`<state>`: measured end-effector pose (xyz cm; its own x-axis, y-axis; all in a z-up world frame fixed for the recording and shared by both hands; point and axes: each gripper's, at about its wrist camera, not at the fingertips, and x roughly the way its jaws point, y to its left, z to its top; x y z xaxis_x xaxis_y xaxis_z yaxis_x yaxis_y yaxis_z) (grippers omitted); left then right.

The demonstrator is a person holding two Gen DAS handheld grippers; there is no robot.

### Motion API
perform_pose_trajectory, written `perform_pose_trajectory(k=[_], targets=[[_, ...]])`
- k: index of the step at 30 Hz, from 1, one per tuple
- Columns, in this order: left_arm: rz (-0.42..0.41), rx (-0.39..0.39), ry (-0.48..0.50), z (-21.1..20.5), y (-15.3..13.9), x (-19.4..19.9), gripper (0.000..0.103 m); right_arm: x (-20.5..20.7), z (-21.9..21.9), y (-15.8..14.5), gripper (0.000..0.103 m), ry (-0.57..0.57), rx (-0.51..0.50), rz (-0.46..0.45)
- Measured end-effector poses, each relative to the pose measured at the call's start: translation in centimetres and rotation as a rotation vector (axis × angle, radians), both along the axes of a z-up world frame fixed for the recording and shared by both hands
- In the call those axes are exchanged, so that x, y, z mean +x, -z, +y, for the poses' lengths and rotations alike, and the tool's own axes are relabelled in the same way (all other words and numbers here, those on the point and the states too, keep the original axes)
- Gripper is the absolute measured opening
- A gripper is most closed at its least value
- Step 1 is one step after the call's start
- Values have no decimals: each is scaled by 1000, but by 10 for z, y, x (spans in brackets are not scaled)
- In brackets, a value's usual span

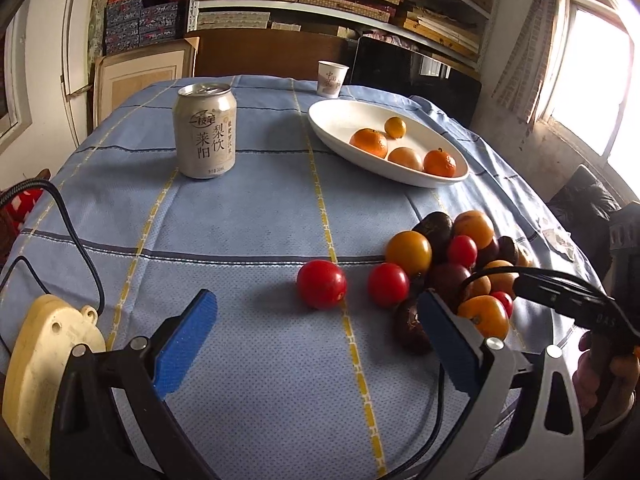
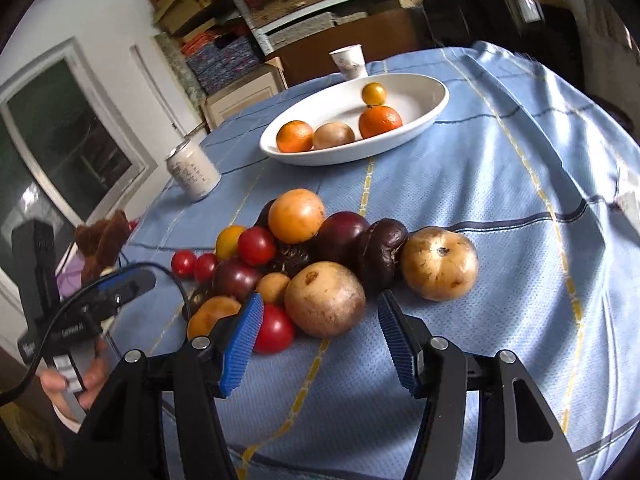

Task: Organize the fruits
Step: 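Grasp the red tomato with the left tool while the right tool grasps a speckled brown pear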

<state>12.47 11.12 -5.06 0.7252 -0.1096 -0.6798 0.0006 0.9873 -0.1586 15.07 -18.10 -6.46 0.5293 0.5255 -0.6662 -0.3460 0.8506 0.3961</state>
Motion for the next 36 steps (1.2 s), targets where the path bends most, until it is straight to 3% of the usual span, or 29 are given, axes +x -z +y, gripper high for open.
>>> perform_pose_trajectory(k=[11,19,32,35,36], targets=[[-3,-5,-8,3,0,-2,98,15,0,11,59,45,21,95],[3,-20,-17,6,1,-3,98,19,1,12,46,20,48,115],[37,-73,-7,13,8,12,98,-2,-50,6,45,65,146,17],[53,-13,4,5,9,21,88,-3,-52,5,46,53,171,-1],[68,3,16,1,11,26,77,-4,-52,4,46,46,173,-9]])
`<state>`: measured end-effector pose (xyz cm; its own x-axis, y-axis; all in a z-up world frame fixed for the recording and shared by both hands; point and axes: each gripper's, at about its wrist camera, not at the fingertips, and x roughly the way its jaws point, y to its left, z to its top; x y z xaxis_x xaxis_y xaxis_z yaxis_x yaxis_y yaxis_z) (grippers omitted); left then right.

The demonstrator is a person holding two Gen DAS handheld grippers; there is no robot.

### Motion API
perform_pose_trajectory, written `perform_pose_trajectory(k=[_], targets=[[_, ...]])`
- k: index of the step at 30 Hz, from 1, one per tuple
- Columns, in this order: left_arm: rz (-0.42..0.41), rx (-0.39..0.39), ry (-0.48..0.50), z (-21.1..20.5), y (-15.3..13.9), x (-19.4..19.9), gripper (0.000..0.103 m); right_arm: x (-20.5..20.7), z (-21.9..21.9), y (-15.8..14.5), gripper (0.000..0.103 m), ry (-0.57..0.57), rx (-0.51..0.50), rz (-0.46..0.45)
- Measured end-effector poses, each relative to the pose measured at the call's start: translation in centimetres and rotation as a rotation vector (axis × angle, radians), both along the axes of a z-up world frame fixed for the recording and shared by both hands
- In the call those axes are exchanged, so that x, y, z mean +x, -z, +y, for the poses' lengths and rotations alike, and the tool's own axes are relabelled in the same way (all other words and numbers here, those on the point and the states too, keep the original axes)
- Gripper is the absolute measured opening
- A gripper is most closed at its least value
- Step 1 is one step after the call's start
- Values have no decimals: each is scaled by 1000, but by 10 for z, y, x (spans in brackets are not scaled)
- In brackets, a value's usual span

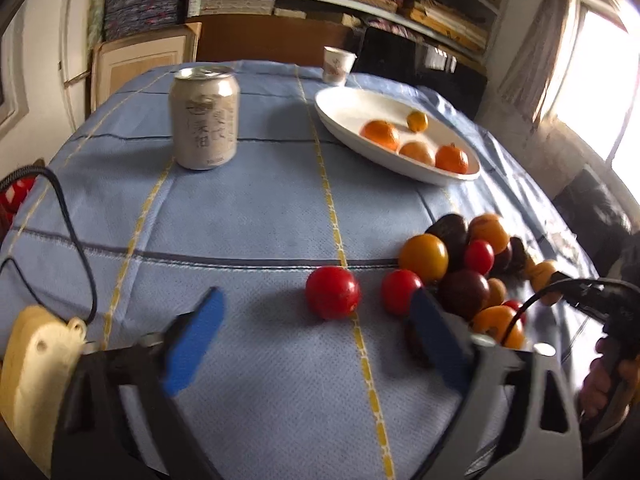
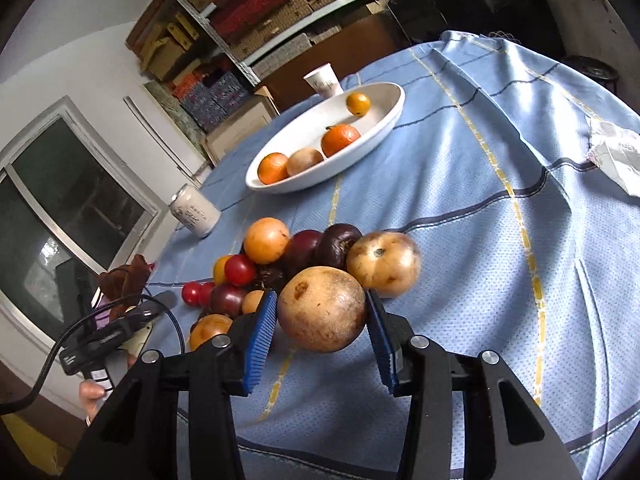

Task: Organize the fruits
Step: 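Grasp the red tomato with the left tool while the right tool grasps a speckled brown pear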

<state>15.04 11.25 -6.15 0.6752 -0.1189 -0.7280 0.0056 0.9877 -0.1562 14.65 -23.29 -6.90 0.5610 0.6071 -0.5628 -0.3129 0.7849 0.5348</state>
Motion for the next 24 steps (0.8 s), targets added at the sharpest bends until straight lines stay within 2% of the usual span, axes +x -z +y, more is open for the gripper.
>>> perform_pose_trajectory(k=[4,8,12,21,24], targets=[[40,28,22,-7,6,10,63,-2,1,-2,46,-10,1,-13],[30,8,15,-3,6,9,63,-3,0,-2,46,-14,6,-15],[54,-3,13,-2,10,15,53,-5,3,-3,46,-19,-11,-28],[75,17,16,-6,13,21,49,-9,5,-4,46,-24,-12,-35],[75,11,15,-6,14,21,44,-9,5,-4,46,-25,-13,-35]])
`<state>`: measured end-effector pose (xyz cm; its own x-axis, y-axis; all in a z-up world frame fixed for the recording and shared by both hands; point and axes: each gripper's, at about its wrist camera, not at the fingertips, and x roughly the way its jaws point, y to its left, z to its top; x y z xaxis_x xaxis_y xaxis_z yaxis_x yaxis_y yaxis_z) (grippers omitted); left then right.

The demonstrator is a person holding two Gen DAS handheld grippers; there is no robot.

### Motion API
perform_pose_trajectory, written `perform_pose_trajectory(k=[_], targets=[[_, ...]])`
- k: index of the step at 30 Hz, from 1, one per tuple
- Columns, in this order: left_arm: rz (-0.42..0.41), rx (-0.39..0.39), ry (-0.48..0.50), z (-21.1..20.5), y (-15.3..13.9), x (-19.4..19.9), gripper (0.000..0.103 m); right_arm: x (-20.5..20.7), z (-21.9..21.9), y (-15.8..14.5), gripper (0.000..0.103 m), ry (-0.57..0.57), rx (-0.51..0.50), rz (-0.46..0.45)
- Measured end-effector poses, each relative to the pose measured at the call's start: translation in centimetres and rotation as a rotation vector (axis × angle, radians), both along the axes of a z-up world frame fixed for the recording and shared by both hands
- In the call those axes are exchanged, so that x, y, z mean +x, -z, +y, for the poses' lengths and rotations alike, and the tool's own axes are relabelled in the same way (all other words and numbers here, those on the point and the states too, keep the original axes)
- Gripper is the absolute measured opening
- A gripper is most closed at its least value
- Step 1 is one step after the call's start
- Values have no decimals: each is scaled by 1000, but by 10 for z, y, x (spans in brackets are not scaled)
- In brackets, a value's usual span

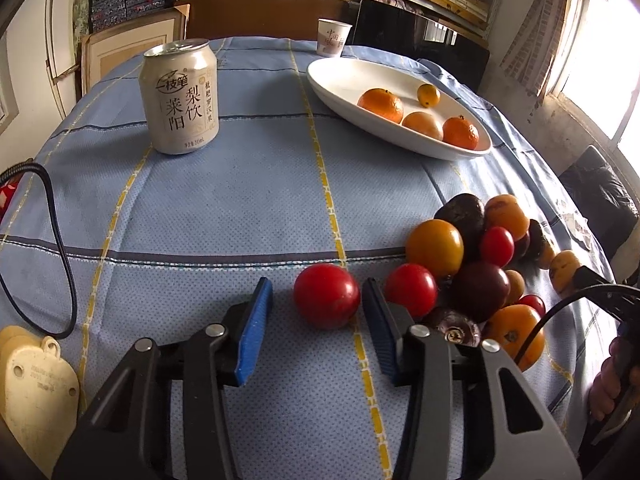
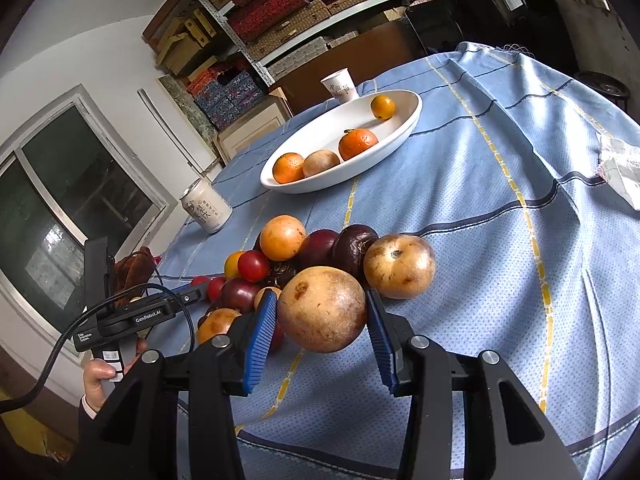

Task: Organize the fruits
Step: 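Grasp the red tomato with the left tool while the right tool grasps a speckled brown pear, then carry the red tomato and pear over the plate and open both tools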

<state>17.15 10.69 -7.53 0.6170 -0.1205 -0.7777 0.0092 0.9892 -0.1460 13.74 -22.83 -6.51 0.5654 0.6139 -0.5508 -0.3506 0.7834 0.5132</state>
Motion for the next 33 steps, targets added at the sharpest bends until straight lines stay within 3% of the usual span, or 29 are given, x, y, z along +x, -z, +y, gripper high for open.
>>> perform_pose_trajectory(k=[8,23,33], targets=[[-3,-8,21,-2,0,-1,33,0,1,0,46,0,-2,-2],[-38,-22,4,3,-20,-9,32,3,1,-1,46,-30,27,32],[-81,-25,99,-13,-70,4,32,31,6,-53,46,-87,-37,-42]])
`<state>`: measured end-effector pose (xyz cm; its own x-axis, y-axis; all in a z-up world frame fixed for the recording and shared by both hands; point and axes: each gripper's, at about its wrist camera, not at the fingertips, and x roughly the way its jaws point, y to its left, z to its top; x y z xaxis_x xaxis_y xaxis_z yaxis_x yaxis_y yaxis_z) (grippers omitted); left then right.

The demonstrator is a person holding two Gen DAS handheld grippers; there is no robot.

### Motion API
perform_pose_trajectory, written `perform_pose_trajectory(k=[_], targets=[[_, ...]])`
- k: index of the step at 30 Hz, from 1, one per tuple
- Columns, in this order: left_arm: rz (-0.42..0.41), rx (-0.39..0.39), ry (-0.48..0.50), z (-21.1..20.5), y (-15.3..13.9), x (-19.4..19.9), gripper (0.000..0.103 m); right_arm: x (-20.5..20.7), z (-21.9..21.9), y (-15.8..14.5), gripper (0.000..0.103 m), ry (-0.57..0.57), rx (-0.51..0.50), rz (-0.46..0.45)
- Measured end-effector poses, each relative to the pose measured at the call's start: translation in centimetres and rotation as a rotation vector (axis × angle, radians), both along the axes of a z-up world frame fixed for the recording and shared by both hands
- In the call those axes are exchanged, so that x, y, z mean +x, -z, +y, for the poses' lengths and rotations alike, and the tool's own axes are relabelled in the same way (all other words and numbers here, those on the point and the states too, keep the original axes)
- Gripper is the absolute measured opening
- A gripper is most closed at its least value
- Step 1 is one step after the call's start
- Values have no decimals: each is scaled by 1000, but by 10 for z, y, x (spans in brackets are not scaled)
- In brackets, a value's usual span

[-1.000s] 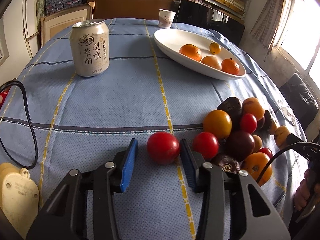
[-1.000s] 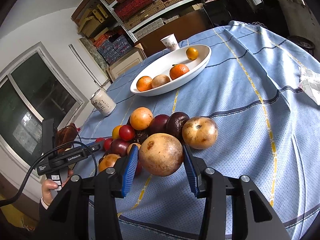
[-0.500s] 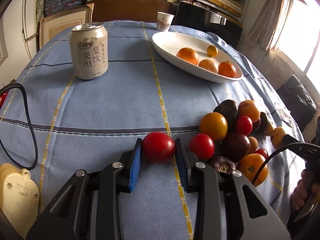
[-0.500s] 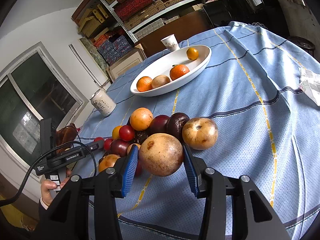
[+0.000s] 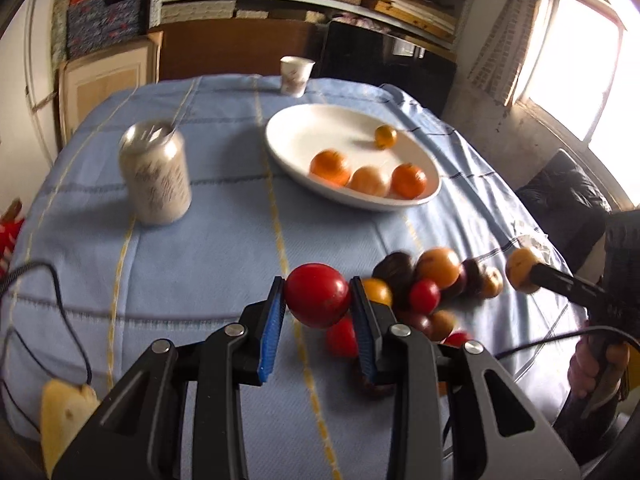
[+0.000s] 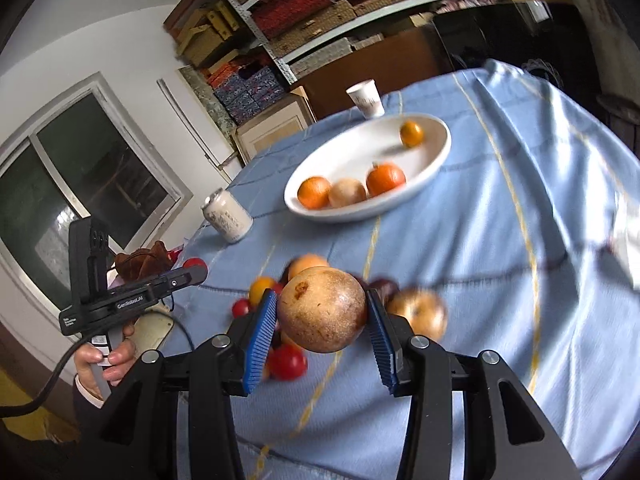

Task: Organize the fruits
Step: 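Carry the red tomato and pear over the plate and open both tools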

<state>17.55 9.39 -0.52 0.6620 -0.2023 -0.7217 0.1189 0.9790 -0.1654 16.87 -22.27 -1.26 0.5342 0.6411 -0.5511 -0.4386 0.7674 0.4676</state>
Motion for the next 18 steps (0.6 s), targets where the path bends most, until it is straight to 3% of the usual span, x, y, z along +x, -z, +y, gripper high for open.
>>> perform_pose_trajectory(k=[7,12,18], targets=[[-57,73,32,-26,-30,38,32,52,6,-18,46,16,-81,-48],[-64,96,28,-34,-41,91,32,100,17,-16,46,43,-96,-68],[39,81,13,-37,-26,174,32,153,29,-3,46,41,-94,-19]])
